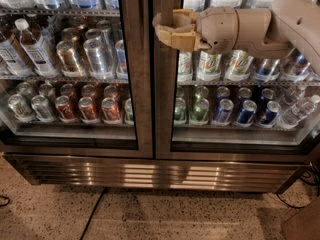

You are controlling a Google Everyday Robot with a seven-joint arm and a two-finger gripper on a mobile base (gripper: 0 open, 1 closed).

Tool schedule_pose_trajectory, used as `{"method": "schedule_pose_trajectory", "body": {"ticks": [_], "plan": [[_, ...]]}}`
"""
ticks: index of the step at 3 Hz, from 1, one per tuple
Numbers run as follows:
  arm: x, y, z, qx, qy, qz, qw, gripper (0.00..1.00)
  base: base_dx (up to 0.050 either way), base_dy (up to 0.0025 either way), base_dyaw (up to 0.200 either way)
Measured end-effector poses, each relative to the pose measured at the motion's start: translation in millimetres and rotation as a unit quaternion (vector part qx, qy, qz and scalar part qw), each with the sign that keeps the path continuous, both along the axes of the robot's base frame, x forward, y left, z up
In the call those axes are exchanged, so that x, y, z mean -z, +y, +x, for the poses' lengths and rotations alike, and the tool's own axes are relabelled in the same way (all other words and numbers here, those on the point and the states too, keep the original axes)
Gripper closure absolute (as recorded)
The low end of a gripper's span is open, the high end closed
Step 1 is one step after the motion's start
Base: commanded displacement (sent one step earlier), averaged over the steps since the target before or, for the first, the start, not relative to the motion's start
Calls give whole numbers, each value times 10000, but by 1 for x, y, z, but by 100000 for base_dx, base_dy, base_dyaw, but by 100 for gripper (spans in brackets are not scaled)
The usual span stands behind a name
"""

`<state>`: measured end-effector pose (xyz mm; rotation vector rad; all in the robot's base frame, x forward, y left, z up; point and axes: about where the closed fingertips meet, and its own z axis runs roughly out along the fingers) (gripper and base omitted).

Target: Open right fridge door

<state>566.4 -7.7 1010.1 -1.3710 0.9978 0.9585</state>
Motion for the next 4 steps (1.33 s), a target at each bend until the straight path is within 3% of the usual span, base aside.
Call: {"method": "schedule_pose_trajectory", "body": {"ticks": [4], "plan": [[0, 0, 2, 42, 1, 34, 10000, 100, 0, 0, 0]]}}
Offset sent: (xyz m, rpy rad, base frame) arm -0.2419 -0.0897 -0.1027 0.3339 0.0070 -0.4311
